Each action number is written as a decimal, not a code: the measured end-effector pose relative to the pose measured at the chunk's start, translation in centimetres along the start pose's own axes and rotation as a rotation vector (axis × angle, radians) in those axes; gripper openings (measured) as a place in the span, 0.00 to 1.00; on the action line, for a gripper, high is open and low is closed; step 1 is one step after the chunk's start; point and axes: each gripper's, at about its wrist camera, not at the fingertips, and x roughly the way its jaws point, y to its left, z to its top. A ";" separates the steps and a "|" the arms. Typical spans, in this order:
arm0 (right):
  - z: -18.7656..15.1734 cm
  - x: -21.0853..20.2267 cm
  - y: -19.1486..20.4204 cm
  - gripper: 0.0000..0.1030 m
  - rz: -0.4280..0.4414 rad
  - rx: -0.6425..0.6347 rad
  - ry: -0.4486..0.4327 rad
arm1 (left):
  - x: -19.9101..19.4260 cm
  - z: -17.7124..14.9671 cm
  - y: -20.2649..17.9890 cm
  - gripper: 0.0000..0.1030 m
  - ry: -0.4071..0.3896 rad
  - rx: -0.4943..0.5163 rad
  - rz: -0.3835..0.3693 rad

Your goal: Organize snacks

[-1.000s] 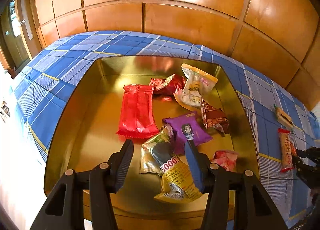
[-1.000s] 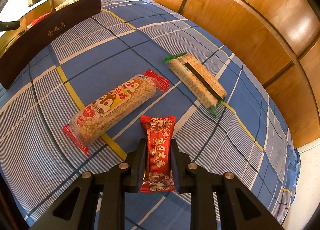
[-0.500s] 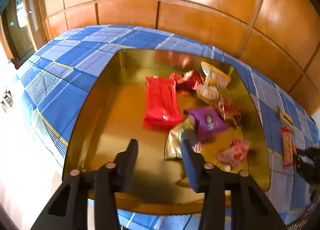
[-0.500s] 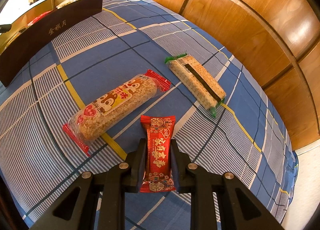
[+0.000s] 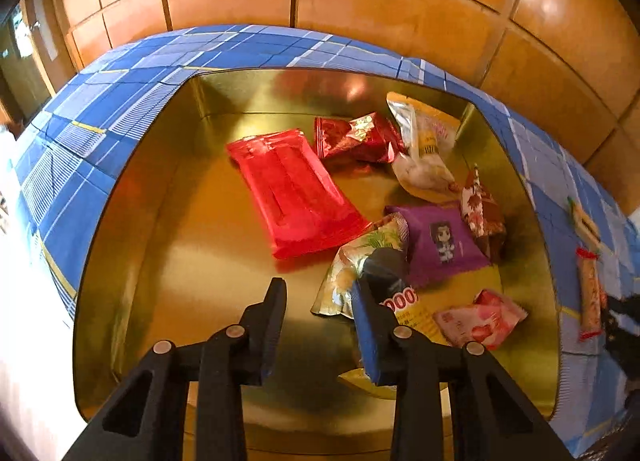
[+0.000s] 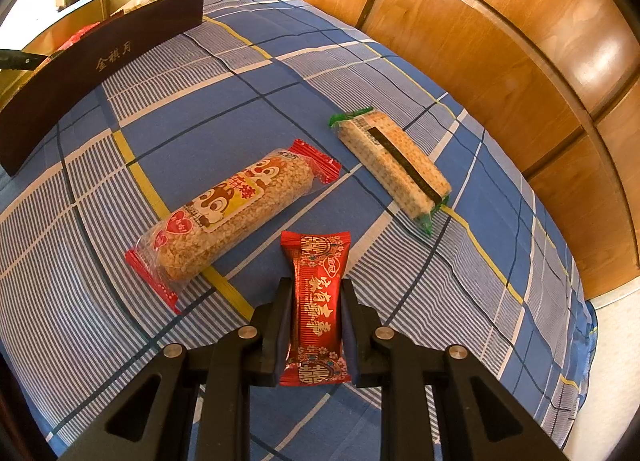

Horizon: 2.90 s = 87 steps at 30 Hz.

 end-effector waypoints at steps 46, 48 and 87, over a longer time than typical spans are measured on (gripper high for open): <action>14.1 -9.4 13.0 0.21 0.617 0.194 -0.242 | -7.0 -3.9 7.0 0.45 -0.220 -0.136 0.085; 15.4 -8.9 15.3 0.21 0.660 0.165 -0.239 | -7.1 -4.1 7.8 0.45 -0.220 -0.148 0.095; 14.8 -6.1 21.0 0.30 0.469 0.085 -0.224 | -6.8 -5.2 5.4 0.45 -0.192 -0.075 0.063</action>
